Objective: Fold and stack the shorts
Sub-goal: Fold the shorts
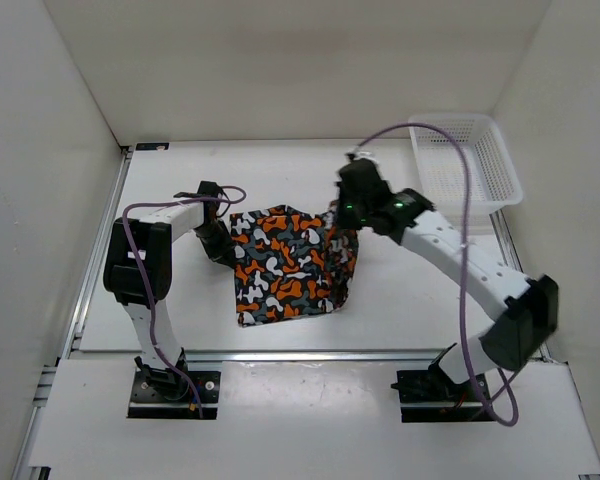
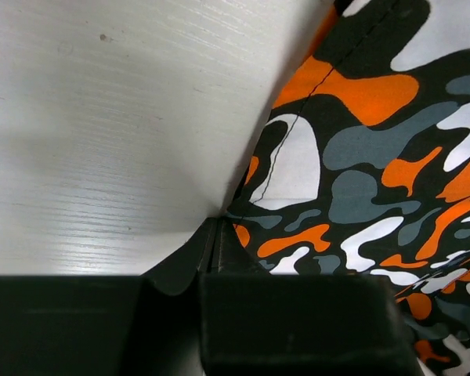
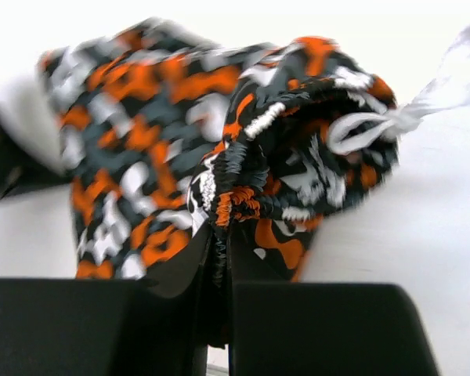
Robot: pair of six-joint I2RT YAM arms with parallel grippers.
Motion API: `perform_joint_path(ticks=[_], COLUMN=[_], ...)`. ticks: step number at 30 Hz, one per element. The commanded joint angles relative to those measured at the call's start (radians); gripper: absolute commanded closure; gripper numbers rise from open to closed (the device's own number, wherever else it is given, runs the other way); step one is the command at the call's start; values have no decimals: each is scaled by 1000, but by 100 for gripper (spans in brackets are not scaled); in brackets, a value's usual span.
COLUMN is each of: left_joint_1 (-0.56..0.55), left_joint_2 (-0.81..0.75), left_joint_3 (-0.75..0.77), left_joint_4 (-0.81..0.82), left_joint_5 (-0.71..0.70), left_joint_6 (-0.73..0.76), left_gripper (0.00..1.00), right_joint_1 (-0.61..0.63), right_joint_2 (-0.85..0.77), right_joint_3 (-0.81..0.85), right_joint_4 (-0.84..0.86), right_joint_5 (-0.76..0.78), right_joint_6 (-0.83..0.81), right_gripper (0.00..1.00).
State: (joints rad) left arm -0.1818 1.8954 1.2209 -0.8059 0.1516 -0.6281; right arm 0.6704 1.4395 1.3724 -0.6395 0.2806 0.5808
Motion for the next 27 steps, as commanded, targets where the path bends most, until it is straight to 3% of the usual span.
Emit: perform_joint_path(ticks=[1,6,11,27], left_joint_1=[-4,-4,-4,5], left_joint_2=[10,-2,-22,-22], left_joint_3=[-15,-26,-26,-35], left_joint_4=[37,37,37,37], left_joint_5=[-6,-6,-6,-6], left_joint_6=[10,-1,-1,-1], left_gripper=[90,90,90,90], right_joint_1=[192,325,416,429], right_joint_2=[152,376,487,662], right_joint_3=[147,304,396,596], right_joint_4=[-35,-46,-46,-66], right_joint_5=[83,108,97,97], right_joint_6=[-53,-104,-134,-153], right_gripper=[100,100,100,100])
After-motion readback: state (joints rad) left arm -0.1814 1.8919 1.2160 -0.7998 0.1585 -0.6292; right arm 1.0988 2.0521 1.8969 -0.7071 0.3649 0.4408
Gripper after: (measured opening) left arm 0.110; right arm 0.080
